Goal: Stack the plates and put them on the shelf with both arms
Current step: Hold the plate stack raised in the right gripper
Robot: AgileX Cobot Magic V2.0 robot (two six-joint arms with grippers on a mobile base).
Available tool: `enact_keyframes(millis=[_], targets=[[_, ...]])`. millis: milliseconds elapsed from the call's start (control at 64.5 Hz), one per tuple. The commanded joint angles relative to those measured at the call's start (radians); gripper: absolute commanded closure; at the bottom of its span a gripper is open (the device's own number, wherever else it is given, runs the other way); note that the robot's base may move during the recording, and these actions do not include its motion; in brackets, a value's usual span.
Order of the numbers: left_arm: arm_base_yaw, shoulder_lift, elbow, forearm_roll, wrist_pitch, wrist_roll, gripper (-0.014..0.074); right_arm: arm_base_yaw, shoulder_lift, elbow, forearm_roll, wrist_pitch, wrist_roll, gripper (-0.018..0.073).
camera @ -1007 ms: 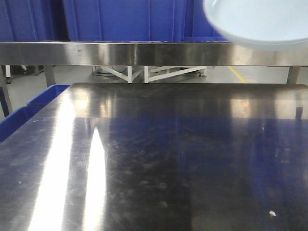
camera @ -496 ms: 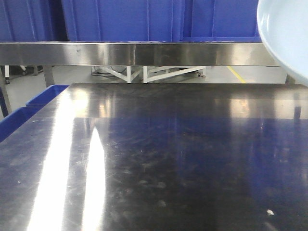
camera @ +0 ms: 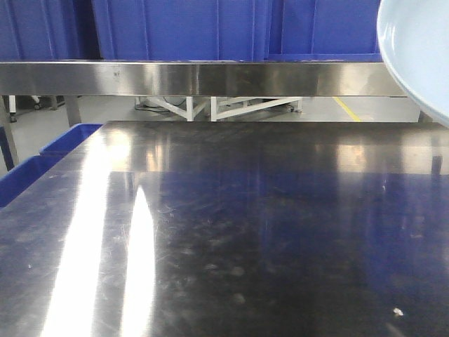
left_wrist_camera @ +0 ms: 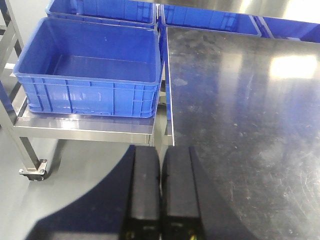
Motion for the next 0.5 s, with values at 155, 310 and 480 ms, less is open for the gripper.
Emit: enact_keyframes(millis=[155, 310, 480], targets=[[0.001, 0.0, -0.029, -0.007, -0.082, -0.008, 0.051, -0.007, 0.0, -0.03, -0.003, -0.095, -0.004, 0.0536], [0.001, 0.0, -0.029, -0.007, -0.082, -0.008, 0.051, -0.007, 0.0, -0.03, -0.003, -0.095, -0.004, 0.0536], [0.001, 0.0, -0.029, -0.007, -0.082, -0.008, 0.051, -0.007, 0.0, -0.03, -0.003, -0.095, -0.004, 0.0536]])
